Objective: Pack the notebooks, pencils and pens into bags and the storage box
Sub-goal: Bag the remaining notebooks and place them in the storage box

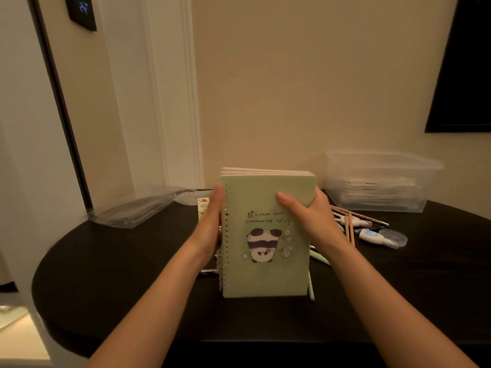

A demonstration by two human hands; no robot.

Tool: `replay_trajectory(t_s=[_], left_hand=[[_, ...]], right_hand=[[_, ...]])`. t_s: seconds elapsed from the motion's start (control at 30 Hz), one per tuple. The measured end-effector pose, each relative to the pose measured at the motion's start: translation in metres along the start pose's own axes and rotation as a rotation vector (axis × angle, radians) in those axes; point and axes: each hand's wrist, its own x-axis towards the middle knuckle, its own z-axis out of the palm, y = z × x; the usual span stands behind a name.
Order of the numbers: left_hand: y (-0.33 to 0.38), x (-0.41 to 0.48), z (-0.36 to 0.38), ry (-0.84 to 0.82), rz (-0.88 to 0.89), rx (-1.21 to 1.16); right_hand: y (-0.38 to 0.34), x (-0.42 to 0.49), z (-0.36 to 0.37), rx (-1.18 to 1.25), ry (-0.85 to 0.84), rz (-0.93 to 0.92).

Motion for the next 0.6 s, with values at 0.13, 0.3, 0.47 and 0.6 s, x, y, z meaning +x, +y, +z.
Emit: replay_trajectory(t_s=[0.13,0.3,0.47,0.6], left_hand=[[-0.035,-0.001,0.007,0.059,0.055,0.038],[-0.041,0.001,0.016,0.217,0.127,0.046],[-0.026,0.007,0.016,0.253,0.170,0.081],[-0.003,0.024,-0.001,0.111,0.073,0.186]], right_hand=[[0.001,0.000,0.005,0.001,0.038,-0.052],[0.006,0.002,0.011,-0.024,0.127,-0.089],[0.001,0.010,0.008,0.039,0.180,-0.076],[-0.011,0.028,0.003,0.113,0.276,-0.009]])
